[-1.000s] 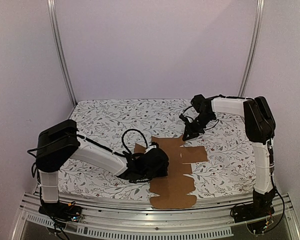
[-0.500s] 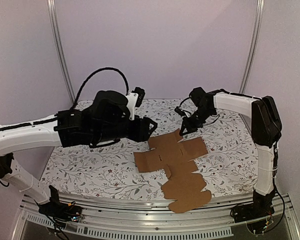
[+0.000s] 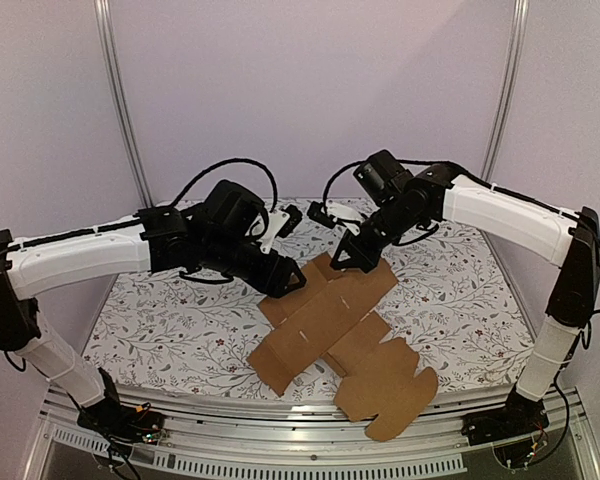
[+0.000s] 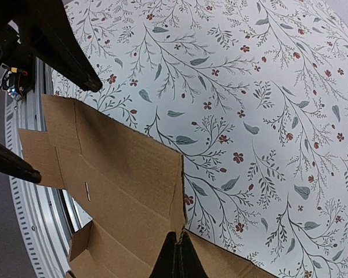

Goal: Fold the paper box

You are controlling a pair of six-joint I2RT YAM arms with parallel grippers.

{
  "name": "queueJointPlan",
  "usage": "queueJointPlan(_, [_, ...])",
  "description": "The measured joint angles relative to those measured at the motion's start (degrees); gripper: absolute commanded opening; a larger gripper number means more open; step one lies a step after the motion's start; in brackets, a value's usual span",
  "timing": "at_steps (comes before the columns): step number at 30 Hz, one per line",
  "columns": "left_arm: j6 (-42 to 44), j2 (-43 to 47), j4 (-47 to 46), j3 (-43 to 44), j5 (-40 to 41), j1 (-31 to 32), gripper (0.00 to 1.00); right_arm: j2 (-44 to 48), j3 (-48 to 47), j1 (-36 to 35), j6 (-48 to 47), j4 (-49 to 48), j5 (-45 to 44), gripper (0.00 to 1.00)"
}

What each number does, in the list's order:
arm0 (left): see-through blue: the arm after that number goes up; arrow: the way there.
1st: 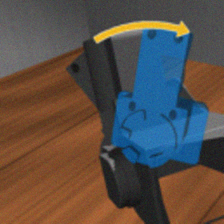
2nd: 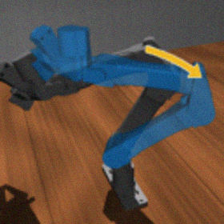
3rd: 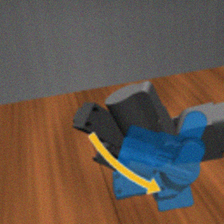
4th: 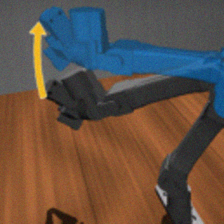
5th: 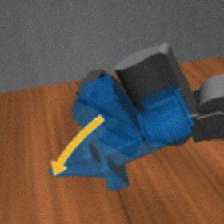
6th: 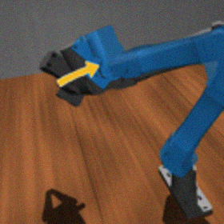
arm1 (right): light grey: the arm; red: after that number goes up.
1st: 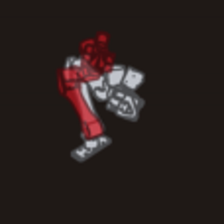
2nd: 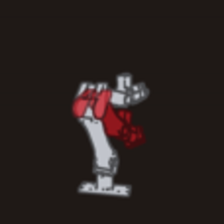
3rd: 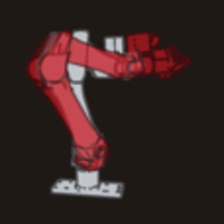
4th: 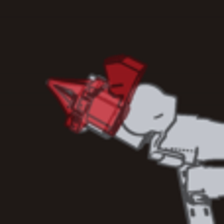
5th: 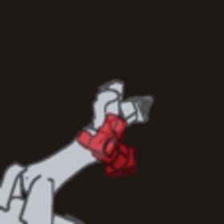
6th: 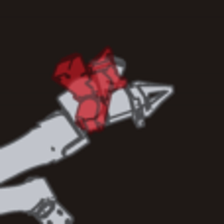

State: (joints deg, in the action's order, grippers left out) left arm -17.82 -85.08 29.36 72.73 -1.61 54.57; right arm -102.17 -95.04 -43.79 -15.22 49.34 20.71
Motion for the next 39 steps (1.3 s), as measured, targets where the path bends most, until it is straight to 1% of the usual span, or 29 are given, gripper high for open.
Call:
queueJointPlan(2, [-0.37, -2.34, 0.39, 0.02, -1.44, -0.02, 0.54, 0.0, 0.48, -0.74, -1.03, 0.31, -0.87, 0.0])
queueJointPlan(5, [-1.22, -4.63, 1.2, 0.04, -2.75, -0.28, 0.49, 0.11, 1.53, -1.49, -2.38, 0.7, -1.73, 0.0])
queueJointPlan(8, [-2.14, -5.25, 1.62, 0.04, -4.17, -0.7, 0.52, 0.63, 2.47, -1.81, -3.43, 0.96, -2.21, 0.0])
queueJointPlan(12, [-3.45, -5.2, 0.79, -0.17, -5.66, -2.05, 0.52, 2.23, 3.34, -1.97, -4.68, 1.2, -2.16, 0.0])
queueJointPlan(16, [-4.52, -5.25, -0.5, -0.83, -9.92, -3.98, 0.48, 4.0, 4.07, -1.97, -5.4, 1.18, -2.05, 0.01])
queueJointPlan(19, [-4.98, -5.46, -1.73, -1.01, -13.77, -4.5, 0.41, 4.48, 4.09, -1.97, -5.68, 1.14, -2.03, 0.01])
queueJointPlan(24, [-5.75, -6.49, -3.54, -1.07, -17.99, -4.5, 0.24, 4.48, 4.11, -1.97, -5.88, 1.07, -2.05, 0.01])
queueJointPlan(28, [-5.79, -7.63, -4.31, -1.11, -20.06, -4.5, 0.2, 4.48, 4.11, -1.97, -5.88, 0.81, -2.03, 0.01])
queueJointPlan(30, [-5.79, -8.26, -4.33, -1.11, -20.68, -4.5, 0.13, 4.48, 4.09, -1.97, -5.86, 0.76, -1.97, 0.01])
queueJointPlan(32, [-5.77, -8.85, -4.33, -1.11, -21.11, -4.5, 0.03, 4.48, 4.09, -1.97, -5.86, 0.74, -1.95, 0.01])
queueJointPlan(33, [-5.75, -9.16, -4.35, -1.11, -21.42, -4.5, 0.0, 4.48, 4.09, -1.97, -5.86, 0.74, -1.92, 0.03])
queueJointPlan(36, [-5.73, -9.46, -4.83, -1.11, -22.03, -4.5, 0.0, 4.48, 4.09, -1.97, -5.77, 0.74, -1.92, 0.12])
queueJointPlan(38, [-5.77, -9.46, -4.9, -1.11, -22.16, -4.55, 0.0, 4.48, 4.11, -1.97, -5.81, 0.57, -1.88, 0.24])
queueJointPlan(39, [-5.77, -9.46, -5.07, -1.14, -22.18, -4.59, 0.0, 4.48, 4.2, -1.97, -5.49, 0.5, -1.88, 0.31])
